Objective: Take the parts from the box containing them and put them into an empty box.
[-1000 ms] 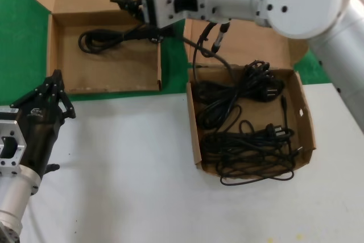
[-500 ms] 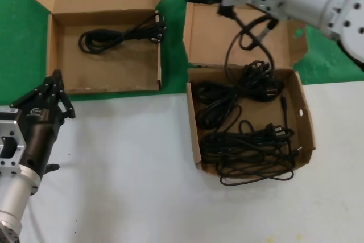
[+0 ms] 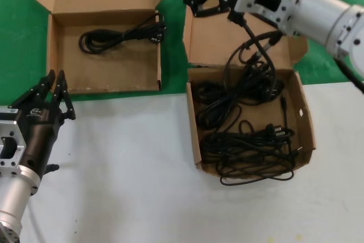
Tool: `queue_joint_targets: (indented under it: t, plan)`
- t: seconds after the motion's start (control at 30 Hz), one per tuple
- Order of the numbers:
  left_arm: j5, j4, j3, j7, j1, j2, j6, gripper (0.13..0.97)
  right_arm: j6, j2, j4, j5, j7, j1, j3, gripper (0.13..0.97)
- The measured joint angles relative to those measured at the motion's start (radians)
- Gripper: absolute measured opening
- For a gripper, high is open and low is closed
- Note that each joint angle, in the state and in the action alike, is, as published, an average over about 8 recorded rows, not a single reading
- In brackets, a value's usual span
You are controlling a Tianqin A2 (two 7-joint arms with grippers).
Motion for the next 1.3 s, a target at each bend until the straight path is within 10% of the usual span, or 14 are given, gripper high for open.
queue_joint_targets:
  t: [0.6, 1.3]
  plan:
    - [-0.003, 0.001, -0.003, 0.004, 0.004, 0.002, -0.005, 0.362, 0.122, -0.005, 0.059, 0.133, 0.064, -0.224, 0.093, 0.959]
    - [-0.007, 0.002, -0.006, 0.008, 0.009, 0.003, -0.011, 0.808, 0.268, -0.012, 0.13, 0.294, 0.141, -0.495, 0.205, 0.966]
